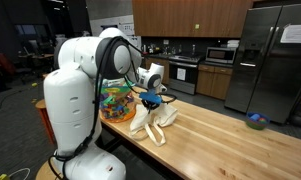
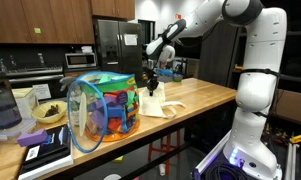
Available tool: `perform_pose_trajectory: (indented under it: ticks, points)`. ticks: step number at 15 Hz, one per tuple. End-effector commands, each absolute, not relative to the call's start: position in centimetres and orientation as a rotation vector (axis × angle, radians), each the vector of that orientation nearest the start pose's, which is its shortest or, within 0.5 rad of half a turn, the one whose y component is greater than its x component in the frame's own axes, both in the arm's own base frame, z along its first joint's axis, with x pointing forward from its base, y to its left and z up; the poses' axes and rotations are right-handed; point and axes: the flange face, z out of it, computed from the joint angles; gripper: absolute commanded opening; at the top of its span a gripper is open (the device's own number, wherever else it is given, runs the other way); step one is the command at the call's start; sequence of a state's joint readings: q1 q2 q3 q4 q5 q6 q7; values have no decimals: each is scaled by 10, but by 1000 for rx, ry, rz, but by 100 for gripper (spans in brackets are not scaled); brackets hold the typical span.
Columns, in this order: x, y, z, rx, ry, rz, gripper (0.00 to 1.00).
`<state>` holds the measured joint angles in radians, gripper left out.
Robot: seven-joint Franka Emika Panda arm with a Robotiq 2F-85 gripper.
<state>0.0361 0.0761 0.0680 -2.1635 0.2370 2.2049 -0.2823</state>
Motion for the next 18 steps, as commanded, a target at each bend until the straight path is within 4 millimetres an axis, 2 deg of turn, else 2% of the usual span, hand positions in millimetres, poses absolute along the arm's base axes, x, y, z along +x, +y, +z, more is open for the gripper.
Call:
perform_pose_trajectory:
  ticks: [1, 6, 10, 13, 16, 18]
  points:
    - [483, 33, 353, -2965, -163, 39, 1]
    - [430, -33, 355, -2970, 122, 34, 1]
    - [415, -97, 363, -2997, 246, 2, 1]
    - [421, -132, 363, -3021, 282, -3, 1]
    - [435, -149, 365, -3006, 290, -32, 1]
    - [452, -157, 365, -2987, 284, -44, 1]
